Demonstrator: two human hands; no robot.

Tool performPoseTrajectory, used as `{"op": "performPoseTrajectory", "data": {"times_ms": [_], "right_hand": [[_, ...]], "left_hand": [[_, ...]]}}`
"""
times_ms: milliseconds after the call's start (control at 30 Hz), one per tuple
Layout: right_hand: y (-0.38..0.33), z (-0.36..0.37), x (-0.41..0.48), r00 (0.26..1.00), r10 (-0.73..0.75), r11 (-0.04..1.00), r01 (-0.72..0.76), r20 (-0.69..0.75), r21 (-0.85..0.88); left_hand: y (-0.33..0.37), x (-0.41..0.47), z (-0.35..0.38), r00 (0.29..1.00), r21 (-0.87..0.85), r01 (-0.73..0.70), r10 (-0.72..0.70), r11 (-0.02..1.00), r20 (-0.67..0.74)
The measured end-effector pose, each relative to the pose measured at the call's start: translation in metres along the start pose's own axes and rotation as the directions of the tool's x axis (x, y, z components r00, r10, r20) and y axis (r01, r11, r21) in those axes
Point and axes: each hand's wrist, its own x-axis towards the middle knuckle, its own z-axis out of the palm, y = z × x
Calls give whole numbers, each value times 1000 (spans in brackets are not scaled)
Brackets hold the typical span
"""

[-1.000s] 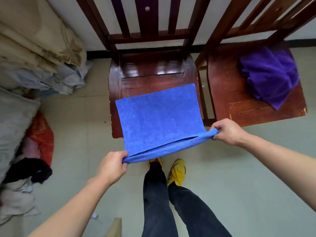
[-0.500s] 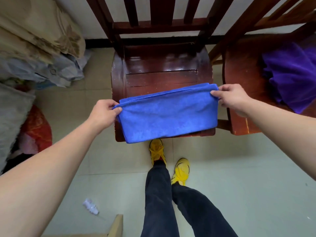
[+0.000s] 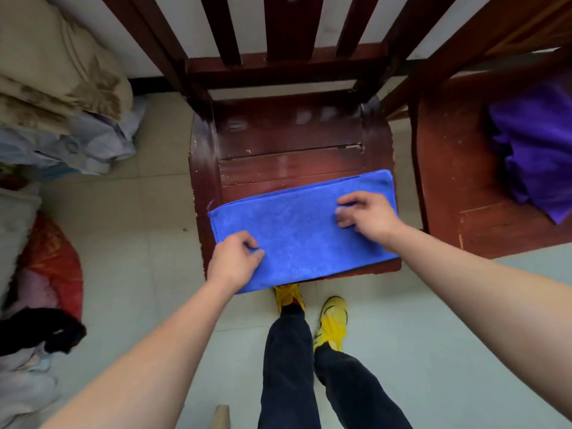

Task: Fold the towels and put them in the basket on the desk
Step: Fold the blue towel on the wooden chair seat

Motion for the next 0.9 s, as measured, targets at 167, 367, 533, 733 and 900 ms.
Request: {"op": "performPoseTrajectory", "data": {"times_ms": [167,367,533,733,900], "right_hand": [[26,-70,8,876,-54,947,-107,-480,-303],[60,-63,-14,936,66,966,-147,-346,-211],[81,-64,-17,933,68,974,-139,-354,-177],[79,-73,-19,914,108,918,-243,-392,-314],[73,-74,-18,926,29,931,-163,-377,-327]], "left_hand": [[-47,-17,-24,958,-316,183,-241,931,-156],[-36,-46,-8,941,-472,330,-247,817,230],[-41,-45,8,939,-315,333,-283,888,195],[-66,-43,-1,916,27,368,-367,929,163],[-45,-56,6,983,67,44,-31,997,-181]]}}
